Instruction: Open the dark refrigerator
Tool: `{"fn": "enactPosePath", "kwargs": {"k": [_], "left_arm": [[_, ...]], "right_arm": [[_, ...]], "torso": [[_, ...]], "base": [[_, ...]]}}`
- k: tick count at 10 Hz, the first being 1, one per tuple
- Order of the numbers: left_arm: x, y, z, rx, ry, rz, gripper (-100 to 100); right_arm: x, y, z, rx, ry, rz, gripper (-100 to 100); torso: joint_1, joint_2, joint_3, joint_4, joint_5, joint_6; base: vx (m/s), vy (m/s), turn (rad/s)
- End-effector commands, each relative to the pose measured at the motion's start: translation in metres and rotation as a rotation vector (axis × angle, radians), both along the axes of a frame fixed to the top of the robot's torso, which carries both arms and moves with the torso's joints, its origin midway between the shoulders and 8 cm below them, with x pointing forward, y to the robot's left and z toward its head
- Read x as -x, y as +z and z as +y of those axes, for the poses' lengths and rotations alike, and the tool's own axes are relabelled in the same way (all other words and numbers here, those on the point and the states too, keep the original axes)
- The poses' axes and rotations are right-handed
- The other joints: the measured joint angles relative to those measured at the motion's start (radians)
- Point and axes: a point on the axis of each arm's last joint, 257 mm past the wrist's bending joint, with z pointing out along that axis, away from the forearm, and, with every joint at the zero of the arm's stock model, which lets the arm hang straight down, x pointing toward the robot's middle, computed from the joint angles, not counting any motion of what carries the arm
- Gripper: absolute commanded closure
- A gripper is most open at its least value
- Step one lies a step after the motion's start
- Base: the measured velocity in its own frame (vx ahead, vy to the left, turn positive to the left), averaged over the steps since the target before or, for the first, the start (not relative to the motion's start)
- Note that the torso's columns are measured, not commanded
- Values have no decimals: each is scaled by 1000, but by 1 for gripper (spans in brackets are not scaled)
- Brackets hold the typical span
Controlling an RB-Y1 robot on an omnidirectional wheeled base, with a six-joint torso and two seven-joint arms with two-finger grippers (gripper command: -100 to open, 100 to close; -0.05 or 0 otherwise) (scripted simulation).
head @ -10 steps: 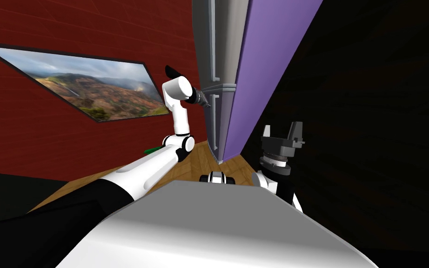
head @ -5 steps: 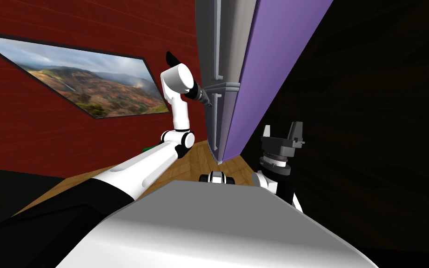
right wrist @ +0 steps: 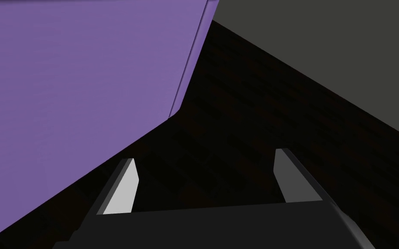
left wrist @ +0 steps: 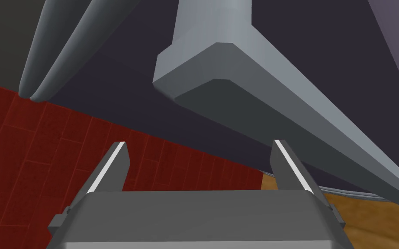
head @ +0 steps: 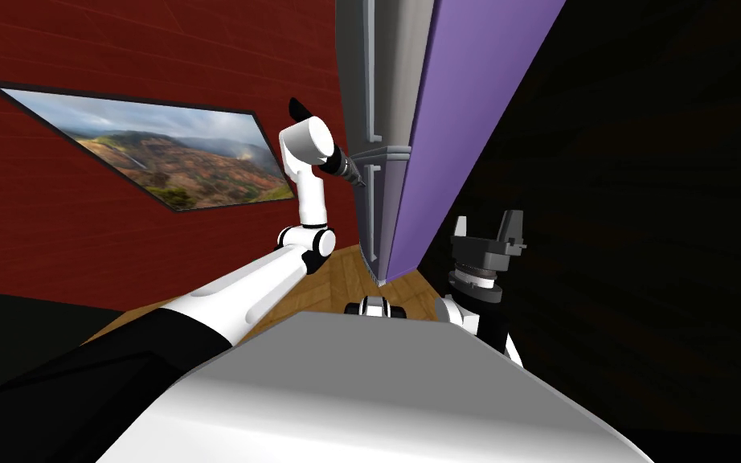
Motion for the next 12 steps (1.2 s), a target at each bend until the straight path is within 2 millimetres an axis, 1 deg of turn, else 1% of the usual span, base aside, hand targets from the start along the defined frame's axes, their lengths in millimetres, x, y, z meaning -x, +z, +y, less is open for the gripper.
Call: {"fn": "enactPosePath", "kwargs": {"k": [1, 2, 3, 5, 6, 8, 9, 10, 11, 12], "left_arm": [[3, 0, -8, 1, -31, 3, 100], [7, 0, -17, 2, -62, 4, 100], [7, 0, -17, 2, -62, 4, 100], [15, 1, -34, 5, -124, 5, 100], [15, 1, -34, 5, -124, 5, 100], [23, 2, -50, 7, -186, 5, 100], [23, 2, -50, 7, -186, 5, 100], [28, 3, -58, 9, -218, 4, 100], [32, 3, -66, 10, -249, 3, 100], [32, 3, -66, 10, -249, 3, 100]], "right_arm": [[0, 0, 0, 0, 0, 0, 0], [0, 0, 0, 0, 0, 0, 0], [0, 0, 0, 1, 0, 0, 0], [0, 0, 0, 1, 0, 0, 0], [0, 0, 0, 1, 0, 0, 0], [0, 0, 0, 1, 0, 0, 0], [0, 0, 0, 1, 0, 0, 0], [0, 0, 0, 0, 0, 0, 0], [0, 0, 0, 0, 0, 0, 0], [0, 0, 0, 1, 0, 0, 0]], "torso": [[2, 1, 1, -1, 1, -2], [13, 2, 2, 0, 4, -4], [20, 1, 2, -1, 7, -5], [9, 5, 4, 0, 4, -4], [11, 6, 5, 1, 4, -4], [1, 5, 4, 0, 1, -4], [5, 4, 4, 0, 2, -4], [2, 5, 4, 0, 2, -4], [7, 6, 5, 0, 3, -4], [12, 3, 3, 0, 5, -4]], "base": [[4, 160, -45], [65, 303, -101], [56, 315, -33], [30, 351, -47], [33, 343, -48], [27, 302, -64], [24, 240, -33], [0, 277, -31], [56, 385, -92], [7, 289, -40]]}}
